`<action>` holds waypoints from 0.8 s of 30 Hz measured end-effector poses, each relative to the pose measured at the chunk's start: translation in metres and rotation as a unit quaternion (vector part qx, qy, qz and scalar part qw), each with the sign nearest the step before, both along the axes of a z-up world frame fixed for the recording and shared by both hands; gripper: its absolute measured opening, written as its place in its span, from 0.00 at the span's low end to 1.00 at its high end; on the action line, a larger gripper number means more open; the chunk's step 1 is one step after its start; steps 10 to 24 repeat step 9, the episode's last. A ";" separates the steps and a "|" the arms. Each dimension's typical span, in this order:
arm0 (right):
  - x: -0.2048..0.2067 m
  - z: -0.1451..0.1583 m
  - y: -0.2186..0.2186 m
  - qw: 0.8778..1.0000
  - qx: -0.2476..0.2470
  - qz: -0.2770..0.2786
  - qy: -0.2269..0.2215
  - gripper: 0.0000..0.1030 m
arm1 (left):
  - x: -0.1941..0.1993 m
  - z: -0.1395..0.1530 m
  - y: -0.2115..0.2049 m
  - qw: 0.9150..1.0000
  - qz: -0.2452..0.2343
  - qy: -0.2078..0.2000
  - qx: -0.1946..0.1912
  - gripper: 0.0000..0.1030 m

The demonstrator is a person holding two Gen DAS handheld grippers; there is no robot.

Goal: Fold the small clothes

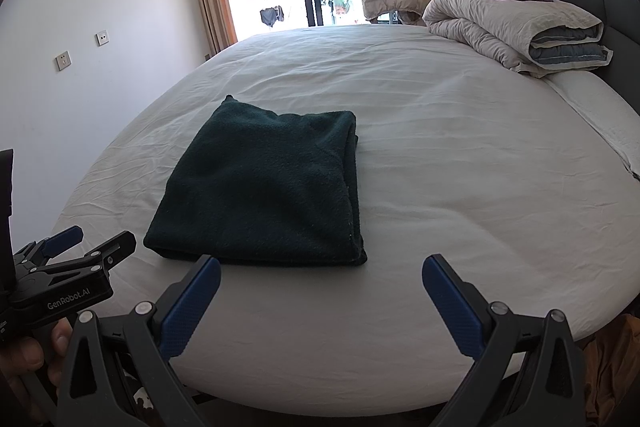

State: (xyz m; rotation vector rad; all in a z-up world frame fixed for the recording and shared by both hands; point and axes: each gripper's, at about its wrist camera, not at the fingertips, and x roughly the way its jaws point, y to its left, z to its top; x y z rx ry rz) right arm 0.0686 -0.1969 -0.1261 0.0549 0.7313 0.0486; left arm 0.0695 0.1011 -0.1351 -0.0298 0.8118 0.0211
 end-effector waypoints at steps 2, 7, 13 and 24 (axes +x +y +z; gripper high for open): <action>0.000 -0.001 0.000 1.000 0.000 0.001 0.001 1.00 | 0.000 -0.001 0.000 1.000 0.001 0.001 0.001 1.00; -0.001 -0.001 -0.001 1.000 0.003 -0.001 0.002 1.00 | -0.002 -0.002 -0.001 1.000 0.005 -0.007 0.009 1.00; -0.002 -0.002 -0.002 1.000 0.006 -0.002 0.003 1.00 | -0.001 -0.002 -0.001 1.000 0.008 -0.006 0.013 1.00; -0.002 -0.002 -0.002 1.000 0.006 -0.002 0.003 1.00 | -0.001 -0.002 -0.001 1.000 0.008 -0.006 0.013 1.00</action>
